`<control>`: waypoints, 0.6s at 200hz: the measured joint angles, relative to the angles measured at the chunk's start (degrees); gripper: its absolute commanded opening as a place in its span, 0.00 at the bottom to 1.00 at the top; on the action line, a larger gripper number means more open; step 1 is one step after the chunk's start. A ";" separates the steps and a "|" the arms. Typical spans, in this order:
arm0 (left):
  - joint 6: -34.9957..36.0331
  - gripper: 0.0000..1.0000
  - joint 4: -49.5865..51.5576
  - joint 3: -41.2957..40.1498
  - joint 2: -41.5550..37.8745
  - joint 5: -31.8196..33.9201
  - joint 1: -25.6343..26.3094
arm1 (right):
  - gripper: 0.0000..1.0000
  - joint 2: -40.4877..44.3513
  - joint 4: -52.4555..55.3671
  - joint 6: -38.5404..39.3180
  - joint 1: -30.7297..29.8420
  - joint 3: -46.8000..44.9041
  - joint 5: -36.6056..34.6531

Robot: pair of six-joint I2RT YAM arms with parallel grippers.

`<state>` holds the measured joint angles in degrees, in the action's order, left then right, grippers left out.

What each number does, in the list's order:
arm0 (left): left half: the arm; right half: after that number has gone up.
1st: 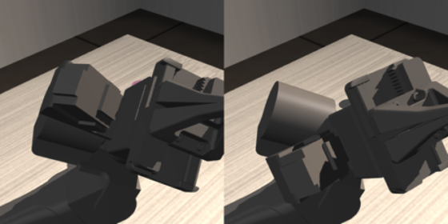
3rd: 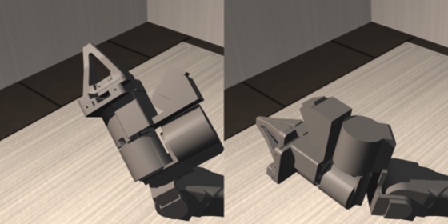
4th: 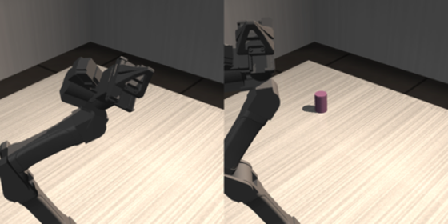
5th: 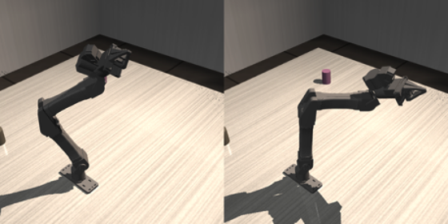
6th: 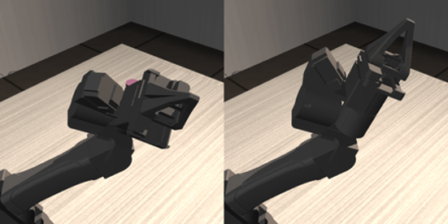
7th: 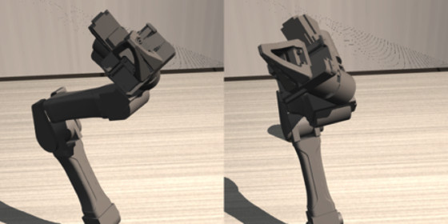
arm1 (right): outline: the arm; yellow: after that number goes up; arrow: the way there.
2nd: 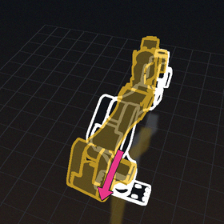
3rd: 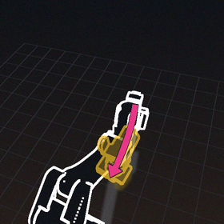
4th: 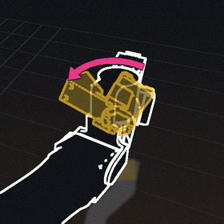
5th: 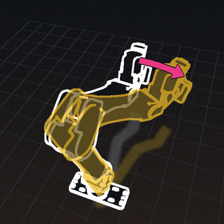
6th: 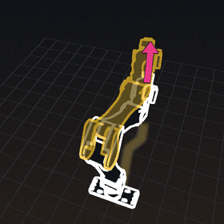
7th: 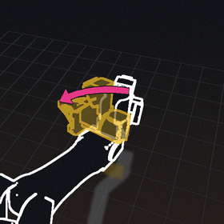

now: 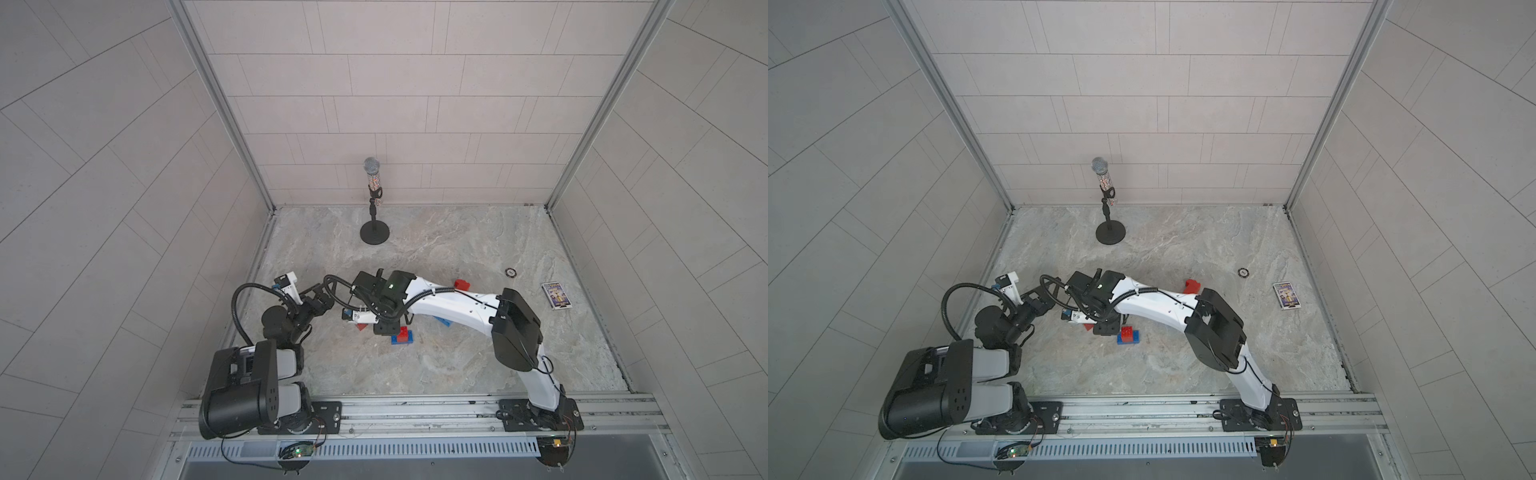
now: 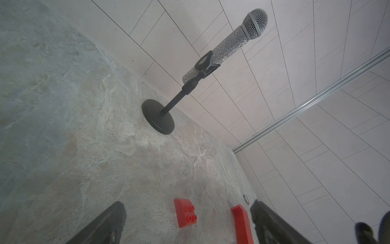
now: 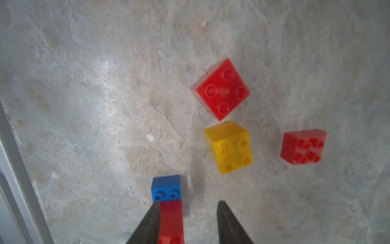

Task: Assemble the number 1 with lego
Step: Assemble the lego brick with the lego brick, then pick up the lego brick from the center of the board.

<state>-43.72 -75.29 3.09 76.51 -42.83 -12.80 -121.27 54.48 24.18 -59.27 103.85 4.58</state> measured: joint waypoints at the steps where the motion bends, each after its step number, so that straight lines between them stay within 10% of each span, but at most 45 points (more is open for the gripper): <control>1: -0.02 1.00 0.00 0.00 0.00 0.00 0.00 | 0.46 -0.09 -0.04 0.02 0.02 0.00 -0.02; 120: -0.02 1.00 0.00 0.00 0.02 0.00 0.00 | 0.52 -3.91 -9.27 3.30 2.05 0.59 -3.78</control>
<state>-43.75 -75.29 3.09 76.53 -42.83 -12.80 -125.19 45.21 27.49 -57.21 104.44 0.80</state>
